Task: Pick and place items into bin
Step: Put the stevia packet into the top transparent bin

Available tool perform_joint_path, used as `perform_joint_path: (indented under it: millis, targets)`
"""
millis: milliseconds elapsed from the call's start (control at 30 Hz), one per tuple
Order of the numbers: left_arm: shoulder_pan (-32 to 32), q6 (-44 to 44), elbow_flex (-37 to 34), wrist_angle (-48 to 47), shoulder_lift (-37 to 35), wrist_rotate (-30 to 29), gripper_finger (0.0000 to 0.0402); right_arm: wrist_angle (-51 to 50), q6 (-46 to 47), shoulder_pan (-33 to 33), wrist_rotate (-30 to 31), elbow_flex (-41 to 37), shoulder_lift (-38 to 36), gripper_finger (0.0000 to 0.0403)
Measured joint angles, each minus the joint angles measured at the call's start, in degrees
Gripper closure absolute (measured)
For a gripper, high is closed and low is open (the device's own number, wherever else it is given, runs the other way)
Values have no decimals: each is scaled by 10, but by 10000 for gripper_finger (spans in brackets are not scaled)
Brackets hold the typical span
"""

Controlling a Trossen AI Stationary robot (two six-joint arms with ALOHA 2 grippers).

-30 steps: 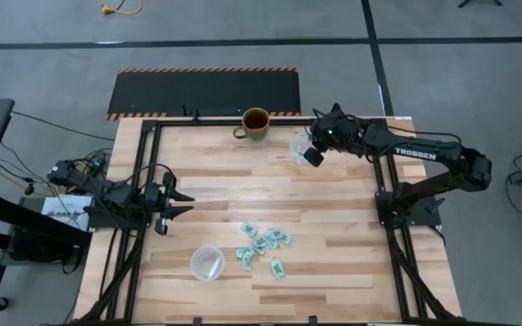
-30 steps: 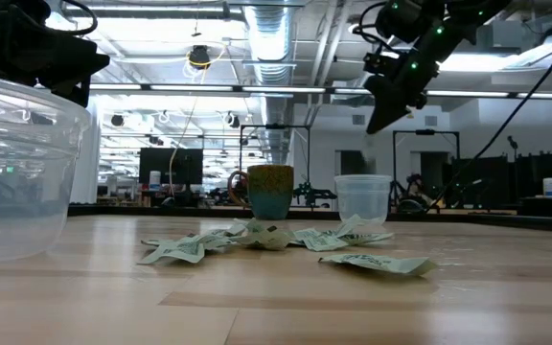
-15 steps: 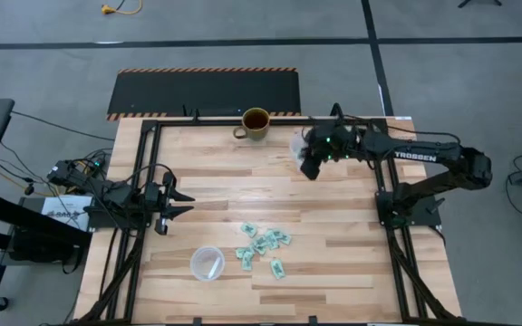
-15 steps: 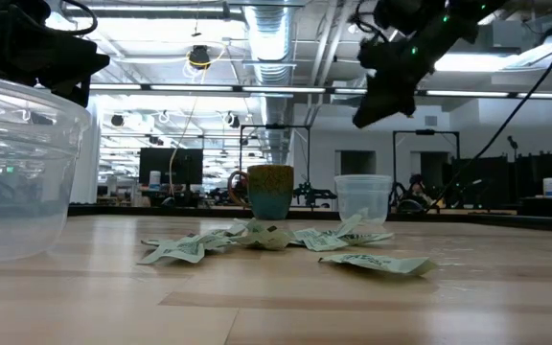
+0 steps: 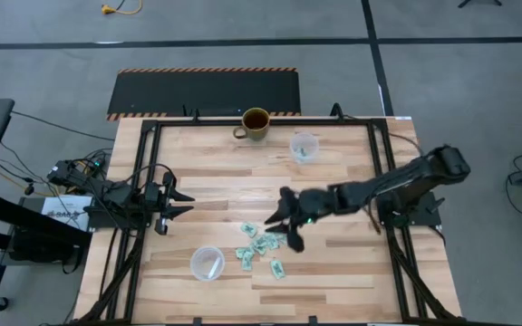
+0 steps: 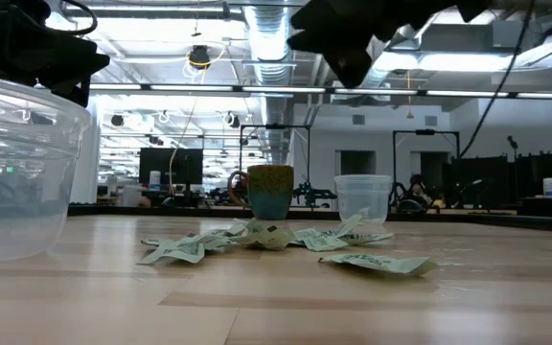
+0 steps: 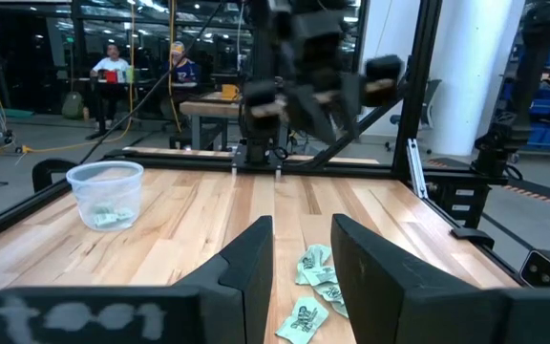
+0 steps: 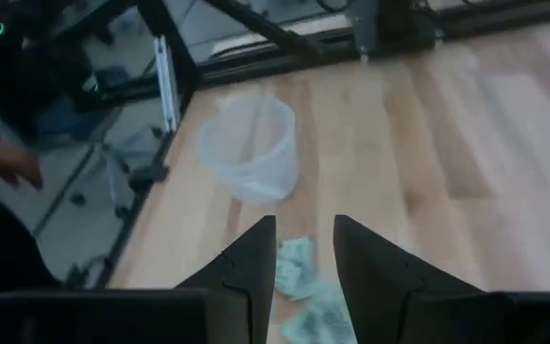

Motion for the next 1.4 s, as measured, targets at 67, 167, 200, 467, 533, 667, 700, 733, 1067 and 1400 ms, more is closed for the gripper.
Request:
perform_joint_path:
  millis: [67, 167, 200, 467, 533, 667, 700, 733, 1067, 1400]
  targets:
    - [0, 0, 0, 0, 0, 0, 304, 14, 65, 19, 27, 4, 24, 300]
    - [0, 0, 0, 0, 0, 0, 304, 13, 156, 41, 30, 15, 56, 300]
    - [0, 0, 0, 0, 0, 0, 304, 14, 180, 50, 30, 19, 65, 300]
    - [0, 0, 0, 0, 0, 0, 304, -34, 354, 103, -5, 58, 132, 301]
    - [0, 0, 0, 0, 0, 0, 304, -61, 363, 114, -13, 64, 144, 301]
    - [0, 0, 0, 0, 0, 0, 304, -110, 305, 138, -18, 97, 176, 301]
    - [0, 0, 0, 0, 0, 0, 304, -133, 284, 144, -17, 108, 185, 301]
    - [0, 0, 0, 0, 0, 0, 304, -159, 266, 148, -17, 121, 193, 301]
    - [0, 0, 0, 0, 0, 0, 304, -295, 116, 148, 45, 200, 249, 301]
    - [0, 0, 0, 0, 0, 0, 304, -336, 31, 146, 74, 201, 248, 301]
